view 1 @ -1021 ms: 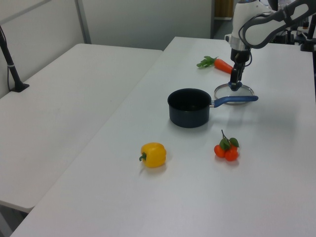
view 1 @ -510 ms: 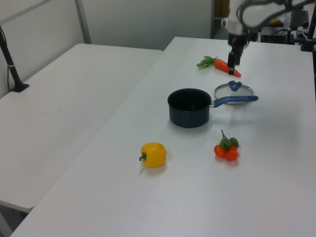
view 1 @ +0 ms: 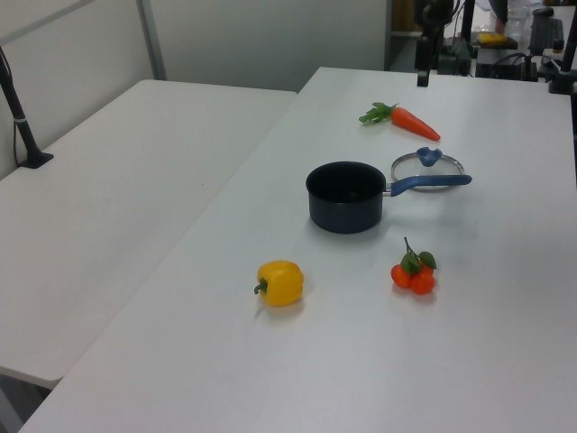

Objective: Open lid
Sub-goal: 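Open the gripper and raise it away from the lid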

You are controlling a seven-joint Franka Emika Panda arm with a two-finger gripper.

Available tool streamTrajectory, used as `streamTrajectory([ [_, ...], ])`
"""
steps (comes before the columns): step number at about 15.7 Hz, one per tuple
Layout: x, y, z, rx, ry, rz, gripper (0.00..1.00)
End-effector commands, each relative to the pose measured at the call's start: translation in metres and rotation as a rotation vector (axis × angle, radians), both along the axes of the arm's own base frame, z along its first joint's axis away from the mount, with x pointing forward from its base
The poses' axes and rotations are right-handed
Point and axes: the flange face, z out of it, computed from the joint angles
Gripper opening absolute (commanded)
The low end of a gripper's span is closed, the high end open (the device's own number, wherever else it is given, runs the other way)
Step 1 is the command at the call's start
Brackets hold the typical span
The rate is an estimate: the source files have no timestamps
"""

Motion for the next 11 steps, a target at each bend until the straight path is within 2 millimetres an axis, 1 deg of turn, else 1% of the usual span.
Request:
streamTrajectory([
  [1, -0.037, 0.040, 0.043, -0.017, 0.015, 0.023, 1.00],
  [2, -0.046, 0.049, 0.050, -0.018, 0.026, 0.004, 1.00],
  [4, -0.058, 0.050, 0.065, -0.015, 0.012, -0.034, 1.00],
  [5, -0.063, 0.051, 0.069, -0.013, 0.006, -0.032, 1.00],
  [7, -0.069, 0.049, 0.064, -0.011, 0.017, -0.033, 1.00],
  [8, -0.068, 0.049, 0.059, -0.010, 0.028, -0.033, 1.00],
  [11, -0.066, 0.048, 0.057, -0.011, 0.031, -0.036, 1.00],
])
